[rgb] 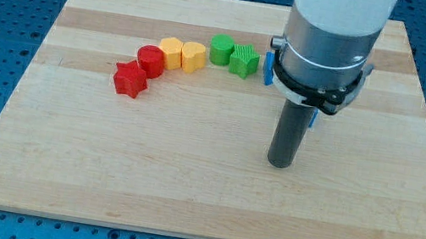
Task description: Move the blue cube towards the blue triangle
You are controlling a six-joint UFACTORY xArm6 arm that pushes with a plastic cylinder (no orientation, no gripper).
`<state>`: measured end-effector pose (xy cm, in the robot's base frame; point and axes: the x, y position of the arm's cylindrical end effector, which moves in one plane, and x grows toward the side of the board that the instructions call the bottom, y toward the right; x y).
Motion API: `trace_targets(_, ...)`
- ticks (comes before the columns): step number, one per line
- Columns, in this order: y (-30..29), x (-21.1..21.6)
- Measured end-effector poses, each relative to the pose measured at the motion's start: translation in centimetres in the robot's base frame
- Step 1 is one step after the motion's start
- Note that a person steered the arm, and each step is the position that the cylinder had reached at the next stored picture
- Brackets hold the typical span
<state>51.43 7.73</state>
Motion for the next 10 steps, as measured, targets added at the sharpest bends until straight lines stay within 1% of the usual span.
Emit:
trace_targets(1, 0.0, 0.0)
trace_targets(2, 0.3, -4.1)
trace_targets(3, 0.3, -5.3)
trace_targets(4, 0.3, -5.3)
trace_targets(6, 5.2, -4.9)
trace_targets(7, 5.2, -4.9)
trace_targets(8, 3.1, -6.0)
trace_targets(9, 2.3, -6.1)
trace_targets(10, 2.3, -7.0)
